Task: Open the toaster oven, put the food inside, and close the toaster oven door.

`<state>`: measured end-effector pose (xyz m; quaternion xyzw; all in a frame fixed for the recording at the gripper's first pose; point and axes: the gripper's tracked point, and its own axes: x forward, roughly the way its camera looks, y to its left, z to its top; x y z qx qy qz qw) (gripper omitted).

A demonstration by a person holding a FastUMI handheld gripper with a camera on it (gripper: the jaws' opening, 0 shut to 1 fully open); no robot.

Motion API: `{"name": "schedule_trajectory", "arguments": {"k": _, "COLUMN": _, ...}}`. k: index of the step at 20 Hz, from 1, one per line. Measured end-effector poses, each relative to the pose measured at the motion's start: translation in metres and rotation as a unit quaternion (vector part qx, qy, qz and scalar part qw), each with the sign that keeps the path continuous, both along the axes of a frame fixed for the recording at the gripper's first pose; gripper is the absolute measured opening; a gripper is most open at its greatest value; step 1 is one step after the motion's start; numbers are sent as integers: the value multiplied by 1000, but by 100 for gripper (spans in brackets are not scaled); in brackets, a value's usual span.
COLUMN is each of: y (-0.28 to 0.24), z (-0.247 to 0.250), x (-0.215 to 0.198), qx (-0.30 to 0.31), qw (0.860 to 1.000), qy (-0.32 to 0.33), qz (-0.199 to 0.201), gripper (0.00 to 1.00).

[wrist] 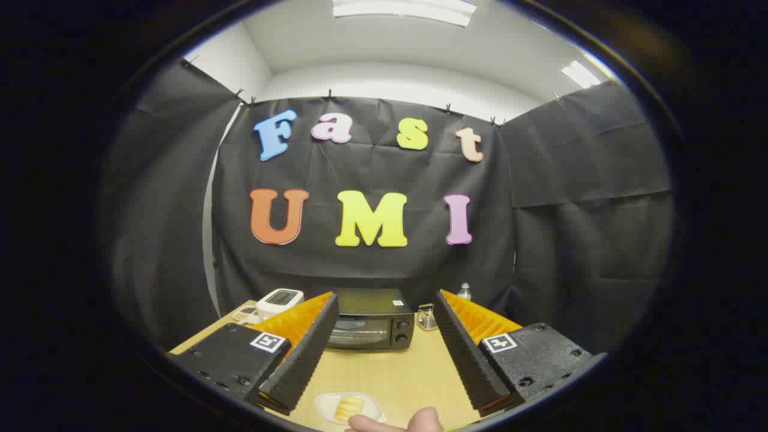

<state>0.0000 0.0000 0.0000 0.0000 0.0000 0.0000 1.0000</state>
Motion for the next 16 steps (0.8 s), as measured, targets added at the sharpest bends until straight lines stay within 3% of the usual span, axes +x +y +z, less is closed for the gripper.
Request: {"name": "schedule_trajectory", "arguments": {"k": 16, "y": 0, "z": -12, "x": 18, "qx": 10, "qw": 1000, "qy": 11, "qz": 2, "gripper": 100}}
